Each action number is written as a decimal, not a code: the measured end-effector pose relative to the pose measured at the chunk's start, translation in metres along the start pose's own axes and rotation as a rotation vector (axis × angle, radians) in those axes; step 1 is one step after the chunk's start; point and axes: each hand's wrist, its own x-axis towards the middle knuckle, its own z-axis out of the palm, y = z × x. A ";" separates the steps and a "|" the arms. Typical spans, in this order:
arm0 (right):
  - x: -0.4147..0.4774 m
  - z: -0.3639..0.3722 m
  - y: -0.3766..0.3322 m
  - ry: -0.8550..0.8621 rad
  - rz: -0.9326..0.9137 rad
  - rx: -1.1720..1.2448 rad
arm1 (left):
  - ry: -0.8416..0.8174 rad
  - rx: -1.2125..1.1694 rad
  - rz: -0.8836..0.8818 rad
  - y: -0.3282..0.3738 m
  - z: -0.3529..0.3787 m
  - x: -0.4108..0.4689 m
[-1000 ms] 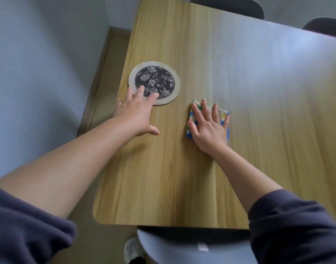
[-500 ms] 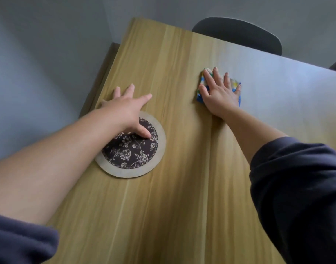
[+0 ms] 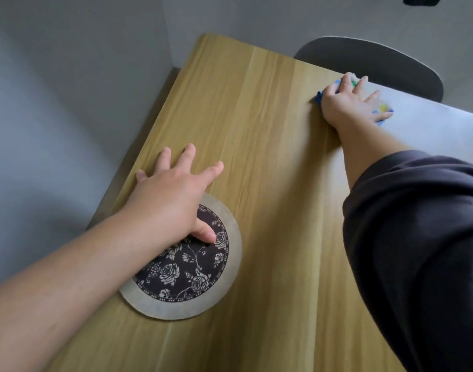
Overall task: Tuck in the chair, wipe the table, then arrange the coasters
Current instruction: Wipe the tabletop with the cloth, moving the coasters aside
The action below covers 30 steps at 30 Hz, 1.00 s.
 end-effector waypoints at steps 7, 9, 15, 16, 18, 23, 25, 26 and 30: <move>-0.021 0.014 -0.097 -0.014 -0.250 0.011 | -0.020 0.009 0.014 0.000 0.000 -0.002; -0.028 0.016 -0.129 -0.036 -0.370 0.004 | -0.039 0.012 0.014 0.002 -0.001 -0.001; -0.040 0.023 -0.195 -0.062 -0.680 -0.040 | -0.077 0.042 0.014 0.000 0.002 0.008; -0.041 0.024 -0.199 -0.064 -0.708 -0.045 | -0.079 0.040 0.013 0.000 0.003 0.008; -0.043 0.023 -0.199 -0.081 -0.757 -0.067 | -0.076 0.035 0.011 0.000 0.003 0.009; -0.080 0.023 -0.181 -0.090 -0.968 -0.092 | -0.014 0.012 0.021 0.001 0.005 0.005; -0.107 0.026 -0.164 -0.078 -1.070 -0.112 | -0.002 0.007 0.012 0.001 0.004 0.003; -0.121 0.027 -0.153 -0.070 -1.127 -0.126 | 0.002 0.005 0.008 0.002 0.003 0.002; -0.137 0.025 -0.099 -0.080 -1.250 -0.160 | 0.038 -0.041 0.005 0.000 0.001 -0.004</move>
